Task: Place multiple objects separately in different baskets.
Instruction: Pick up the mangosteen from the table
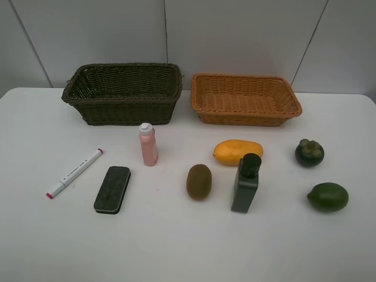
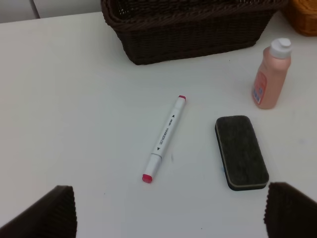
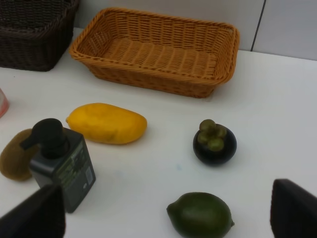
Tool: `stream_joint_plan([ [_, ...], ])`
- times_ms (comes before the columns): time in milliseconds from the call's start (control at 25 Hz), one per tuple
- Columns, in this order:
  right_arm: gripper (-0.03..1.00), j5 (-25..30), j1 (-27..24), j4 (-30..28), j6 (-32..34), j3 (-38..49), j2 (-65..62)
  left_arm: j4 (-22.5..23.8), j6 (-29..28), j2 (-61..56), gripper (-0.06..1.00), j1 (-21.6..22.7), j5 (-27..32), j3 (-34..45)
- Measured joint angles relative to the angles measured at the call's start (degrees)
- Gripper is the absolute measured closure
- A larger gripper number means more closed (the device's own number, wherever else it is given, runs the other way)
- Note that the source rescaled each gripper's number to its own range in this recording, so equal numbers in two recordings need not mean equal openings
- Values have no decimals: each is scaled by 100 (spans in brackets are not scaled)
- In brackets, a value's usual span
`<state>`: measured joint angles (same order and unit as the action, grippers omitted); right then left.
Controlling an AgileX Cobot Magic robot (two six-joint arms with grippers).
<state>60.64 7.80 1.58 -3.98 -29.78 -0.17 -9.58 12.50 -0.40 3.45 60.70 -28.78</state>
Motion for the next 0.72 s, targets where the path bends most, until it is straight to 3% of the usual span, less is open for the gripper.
stream_joint_plan([
  [720,-3,0,0,-5,87,0,0,0,0,0,-6,0,0,0],
])
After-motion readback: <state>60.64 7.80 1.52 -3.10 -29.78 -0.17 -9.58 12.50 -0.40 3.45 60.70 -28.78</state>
